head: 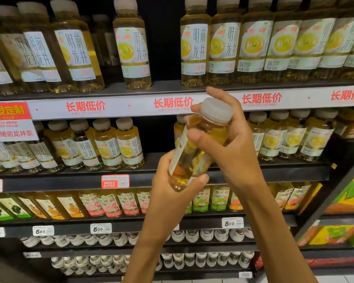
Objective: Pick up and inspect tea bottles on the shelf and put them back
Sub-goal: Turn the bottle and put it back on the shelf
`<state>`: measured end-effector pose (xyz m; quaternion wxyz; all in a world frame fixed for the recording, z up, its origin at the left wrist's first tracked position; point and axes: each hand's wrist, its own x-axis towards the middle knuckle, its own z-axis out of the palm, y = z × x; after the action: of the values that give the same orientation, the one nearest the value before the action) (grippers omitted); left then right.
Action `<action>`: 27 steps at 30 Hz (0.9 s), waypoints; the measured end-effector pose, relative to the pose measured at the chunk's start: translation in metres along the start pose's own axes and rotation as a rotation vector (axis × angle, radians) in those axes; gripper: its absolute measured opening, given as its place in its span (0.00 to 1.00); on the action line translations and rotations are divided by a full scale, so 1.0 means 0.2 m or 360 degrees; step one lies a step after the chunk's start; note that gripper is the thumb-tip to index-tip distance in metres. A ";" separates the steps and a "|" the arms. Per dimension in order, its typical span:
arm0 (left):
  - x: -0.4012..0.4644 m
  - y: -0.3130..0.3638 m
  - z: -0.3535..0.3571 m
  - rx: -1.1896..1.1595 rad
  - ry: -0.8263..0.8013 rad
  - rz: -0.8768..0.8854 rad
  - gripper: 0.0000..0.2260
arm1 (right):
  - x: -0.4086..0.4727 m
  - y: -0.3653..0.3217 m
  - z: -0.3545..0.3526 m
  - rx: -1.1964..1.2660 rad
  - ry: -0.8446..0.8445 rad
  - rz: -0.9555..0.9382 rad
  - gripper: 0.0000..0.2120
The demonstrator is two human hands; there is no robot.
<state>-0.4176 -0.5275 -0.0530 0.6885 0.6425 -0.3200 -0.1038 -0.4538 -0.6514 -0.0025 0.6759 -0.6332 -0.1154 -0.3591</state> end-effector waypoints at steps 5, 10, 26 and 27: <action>0.00 -0.01 -0.05 -0.0095 -0.0293 -0.0048 0.25 | 0.06 -0.03 -0.05 0.0237 -0.0055 0.0005 0.24; -0.02 -0.02 -0.04 -0.0143 -0.0631 -0.0209 0.35 | 0.09 -0.06 -0.05 0.0507 -0.0271 0.0069 0.24; 0.04 -0.06 -0.03 -0.0324 -0.0347 -0.0049 0.23 | 0.13 -0.04 -0.04 0.0195 -0.0108 0.0178 0.23; 0.04 -0.06 -0.03 -0.0335 -0.0420 -0.0092 0.25 | 0.14 -0.04 -0.04 0.0248 -0.0144 0.0176 0.23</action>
<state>-0.4049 -0.5285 -0.0625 0.7008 0.5565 -0.3764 -0.2398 -0.4417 -0.6670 0.0187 0.7360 -0.5997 -0.1383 -0.2821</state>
